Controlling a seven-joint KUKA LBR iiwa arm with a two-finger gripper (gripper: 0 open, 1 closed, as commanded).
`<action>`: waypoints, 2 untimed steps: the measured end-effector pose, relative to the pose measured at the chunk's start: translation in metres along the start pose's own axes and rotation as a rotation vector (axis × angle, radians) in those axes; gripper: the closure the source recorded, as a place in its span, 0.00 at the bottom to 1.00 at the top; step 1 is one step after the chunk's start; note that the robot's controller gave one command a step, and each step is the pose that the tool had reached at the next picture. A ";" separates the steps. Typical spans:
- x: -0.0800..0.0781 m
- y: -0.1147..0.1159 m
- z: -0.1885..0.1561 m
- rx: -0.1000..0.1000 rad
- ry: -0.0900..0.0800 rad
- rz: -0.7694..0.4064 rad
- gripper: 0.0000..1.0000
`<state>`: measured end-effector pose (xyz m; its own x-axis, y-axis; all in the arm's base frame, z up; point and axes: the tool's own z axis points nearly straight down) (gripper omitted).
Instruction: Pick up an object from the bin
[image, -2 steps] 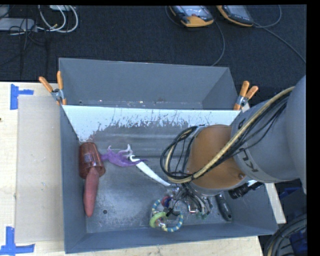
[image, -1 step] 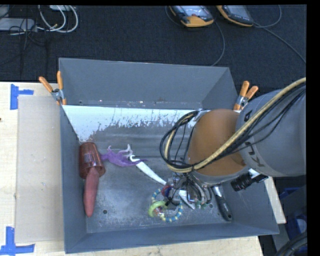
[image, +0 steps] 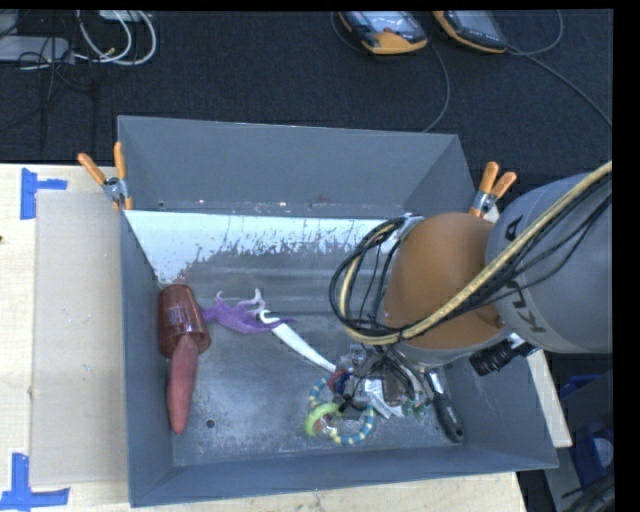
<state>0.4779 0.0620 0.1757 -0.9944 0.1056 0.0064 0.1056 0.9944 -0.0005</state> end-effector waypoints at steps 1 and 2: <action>-0.006 -0.001 -0.046 0.002 0.008 0.010 1.00; -0.011 -0.004 -0.122 0.001 0.005 0.016 1.00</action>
Offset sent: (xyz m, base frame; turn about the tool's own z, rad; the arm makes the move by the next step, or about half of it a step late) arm 0.0190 -0.0129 0.2468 0.0230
